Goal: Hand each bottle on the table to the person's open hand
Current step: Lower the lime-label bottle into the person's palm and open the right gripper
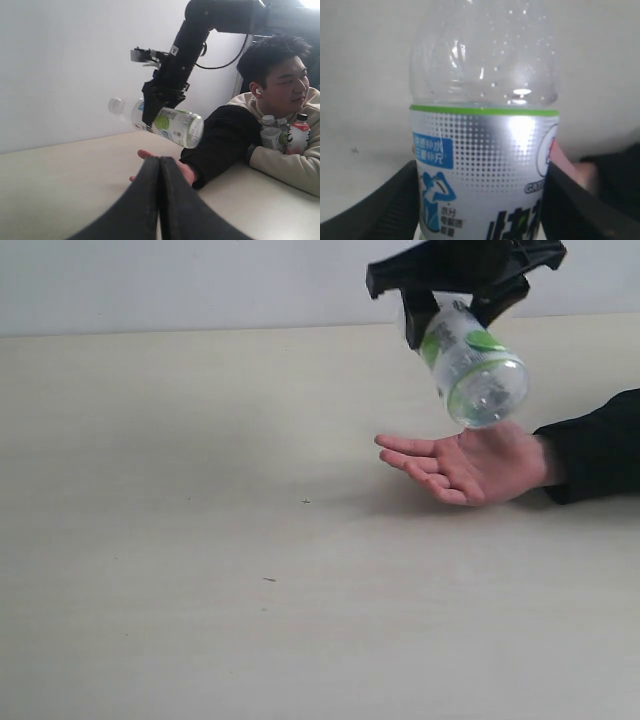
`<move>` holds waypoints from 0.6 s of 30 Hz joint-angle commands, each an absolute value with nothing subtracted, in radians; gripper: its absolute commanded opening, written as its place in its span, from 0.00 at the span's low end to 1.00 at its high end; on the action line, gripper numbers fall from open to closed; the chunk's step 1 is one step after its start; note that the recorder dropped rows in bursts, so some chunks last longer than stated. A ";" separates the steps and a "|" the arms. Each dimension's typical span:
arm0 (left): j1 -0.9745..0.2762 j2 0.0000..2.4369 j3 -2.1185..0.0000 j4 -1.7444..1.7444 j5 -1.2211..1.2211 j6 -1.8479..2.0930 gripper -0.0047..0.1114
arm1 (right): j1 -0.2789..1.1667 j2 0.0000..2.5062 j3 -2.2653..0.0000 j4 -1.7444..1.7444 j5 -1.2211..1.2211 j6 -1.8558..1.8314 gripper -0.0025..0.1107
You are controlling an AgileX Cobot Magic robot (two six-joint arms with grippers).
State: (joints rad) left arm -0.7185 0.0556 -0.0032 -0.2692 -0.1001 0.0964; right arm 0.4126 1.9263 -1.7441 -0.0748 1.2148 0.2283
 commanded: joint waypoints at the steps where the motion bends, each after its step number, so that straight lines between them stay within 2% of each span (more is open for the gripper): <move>1: -0.716 0.054 0.000 -0.271 -0.104 0.099 0.04 | 0.404 1.850 -1.545 -0.089 1.165 0.202 0.02; 7: -0.716 0.054 0.000 -0.271 -0.104 0.099 0.04 | 0.400 1.842 -1.350 -0.110 0.957 0.210 0.02; 13: -0.716 0.054 0.000 -0.271 -0.104 0.099 0.04 | 0.400 1.871 -1.323 -0.109 0.822 0.220 0.02; 18: -0.716 0.054 0.000 -0.271 -0.104 0.099 0.04 | 0.400 1.922 -1.323 -0.117 0.809 0.230 0.02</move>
